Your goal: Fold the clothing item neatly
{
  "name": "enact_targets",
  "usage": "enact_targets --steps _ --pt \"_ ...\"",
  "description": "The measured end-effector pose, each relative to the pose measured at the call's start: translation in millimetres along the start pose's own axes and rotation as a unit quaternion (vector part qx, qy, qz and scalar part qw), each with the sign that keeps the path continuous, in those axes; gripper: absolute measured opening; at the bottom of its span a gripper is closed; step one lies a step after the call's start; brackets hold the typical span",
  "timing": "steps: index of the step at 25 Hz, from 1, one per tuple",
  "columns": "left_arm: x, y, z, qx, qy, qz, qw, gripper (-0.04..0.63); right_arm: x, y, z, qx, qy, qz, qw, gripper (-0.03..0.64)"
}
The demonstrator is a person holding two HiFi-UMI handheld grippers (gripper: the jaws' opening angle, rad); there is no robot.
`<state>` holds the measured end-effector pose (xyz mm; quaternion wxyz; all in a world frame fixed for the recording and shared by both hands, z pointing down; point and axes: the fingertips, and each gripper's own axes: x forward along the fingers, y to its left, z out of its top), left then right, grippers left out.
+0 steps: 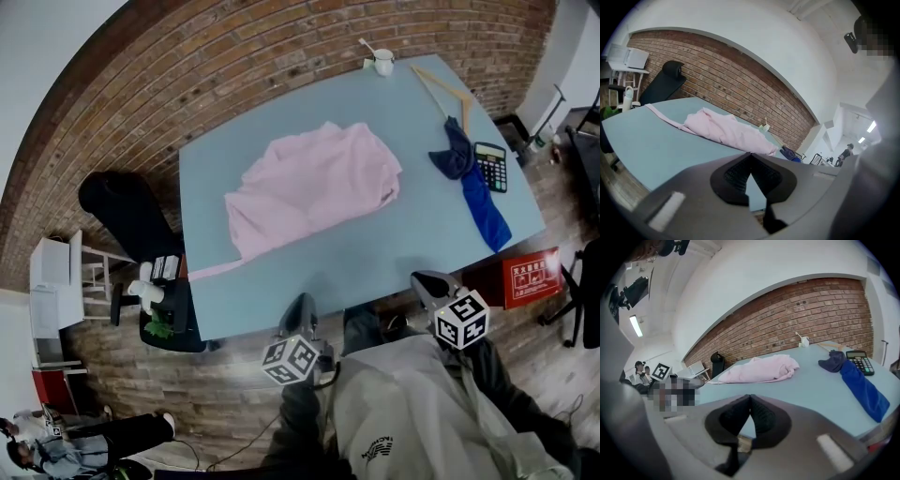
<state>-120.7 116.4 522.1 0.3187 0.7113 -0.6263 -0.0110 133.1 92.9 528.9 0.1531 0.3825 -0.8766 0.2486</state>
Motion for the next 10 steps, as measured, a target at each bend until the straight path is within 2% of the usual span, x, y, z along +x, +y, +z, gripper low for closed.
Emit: enact_targets --steps 10 --pt "-1.1 -5.3 -5.2 0.003 0.006 0.000 1.0000 0.008 -6.1 -0.9 -5.4 0.000 0.003 0.000 1.000 0.003"
